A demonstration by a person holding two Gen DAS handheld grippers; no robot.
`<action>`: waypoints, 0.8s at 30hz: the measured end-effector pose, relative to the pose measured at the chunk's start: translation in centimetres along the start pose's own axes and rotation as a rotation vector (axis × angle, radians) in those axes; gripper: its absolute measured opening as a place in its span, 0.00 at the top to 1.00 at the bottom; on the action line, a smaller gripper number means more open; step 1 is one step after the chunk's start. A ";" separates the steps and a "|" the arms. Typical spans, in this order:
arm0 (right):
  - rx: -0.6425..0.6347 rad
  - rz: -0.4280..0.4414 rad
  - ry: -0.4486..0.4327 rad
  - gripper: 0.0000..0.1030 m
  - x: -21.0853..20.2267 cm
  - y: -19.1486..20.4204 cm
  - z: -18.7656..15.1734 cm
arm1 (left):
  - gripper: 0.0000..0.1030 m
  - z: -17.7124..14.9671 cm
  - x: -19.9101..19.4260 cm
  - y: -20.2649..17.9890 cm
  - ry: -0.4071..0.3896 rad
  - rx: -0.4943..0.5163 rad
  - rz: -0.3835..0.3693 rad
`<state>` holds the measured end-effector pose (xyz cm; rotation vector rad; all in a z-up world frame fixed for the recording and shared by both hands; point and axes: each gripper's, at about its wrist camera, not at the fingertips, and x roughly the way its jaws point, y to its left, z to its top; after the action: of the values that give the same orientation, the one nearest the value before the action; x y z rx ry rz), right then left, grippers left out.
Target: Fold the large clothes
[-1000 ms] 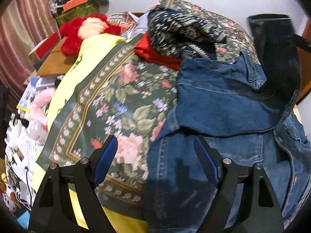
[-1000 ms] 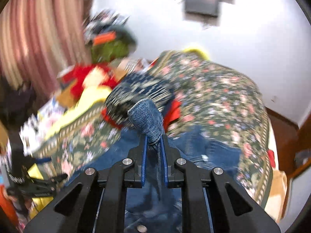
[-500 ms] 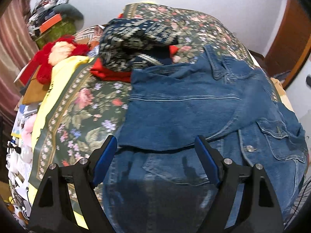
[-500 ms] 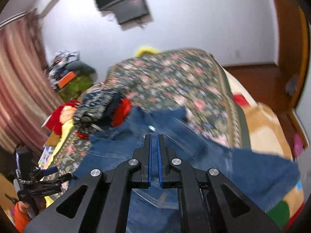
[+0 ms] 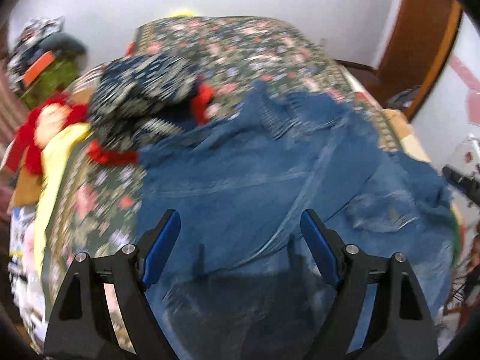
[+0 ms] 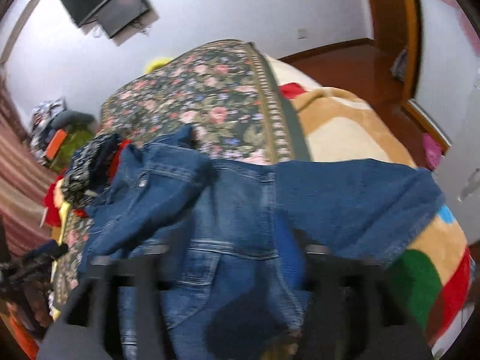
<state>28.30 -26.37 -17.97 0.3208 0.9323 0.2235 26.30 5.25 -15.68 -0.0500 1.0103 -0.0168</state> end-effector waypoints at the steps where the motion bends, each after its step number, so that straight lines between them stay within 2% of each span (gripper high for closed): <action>1: 0.004 -0.017 -0.009 0.23 -0.3 -0.3 -0.1 | 0.18 0.8 0.2 -0.6 0.002 0.008 -0.029; 6: 0.007 -0.047 0.019 0.20 -0.4 -1.5 -0.4 | 0.16 5.5 3.6 -5.0 0.072 0.075 -0.192; 12: 0.045 -0.077 0.034 0.20 -0.6 -3.4 -0.6 | 0.16 9.0 9.4 -9.6 0.190 0.123 -0.294; 15: 0.066 -0.085 0.036 0.20 -0.8 -4.4 -0.7 | 0.16 10.5 12.6 -11.1 0.230 0.117 -0.303; 17: 0.086 -0.082 0.043 0.20 -0.8 -5.0 -0.8 | 0.17 11.1 14.1 -11.5 0.226 0.110 -0.267; 18: 0.094 -0.083 0.047 0.20 -0.8 -5.4 -0.9 | 0.25 11.4 14.8 -11.6 0.205 0.110 -0.234; 19: 0.100 -0.085 0.050 0.20 -0.8 -5.7 -1.0 | 0.38 11.6 15.2 -11.7 0.198 0.112 -0.219; 20: 0.104 -0.090 0.051 0.20 -0.8 -6.0 -1.1 | 0.45 11.8 15.6 -11.8 0.204 0.111 -0.229; 21: 0.106 -0.093 0.052 0.20 -0.7 -6.1 -1.1 | 0.59 11.9 15.9 -11.7 0.216 0.097 -0.269; 22: 0.110 -0.095 0.054 0.20 -0.7 -6.3 -1.2 | 0.66 11.8 16.0 -11.6 0.222 0.080 -0.304; 23: 0.114 -0.097 0.056 0.20 -0.7 -6.4 -1.2 | 0.67 11.8 15.7 -11.5 0.215 0.069 -0.321; 24: 0.122 -0.097 0.056 0.20 -0.7 -6.6 -1.2 | 0.72 11.7 15.4 -11.6 0.200 0.075 -0.323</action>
<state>27.24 -32.54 -20.52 0.3824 1.0164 0.0872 44.55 -6.47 -21.92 -0.1444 1.1921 -0.3605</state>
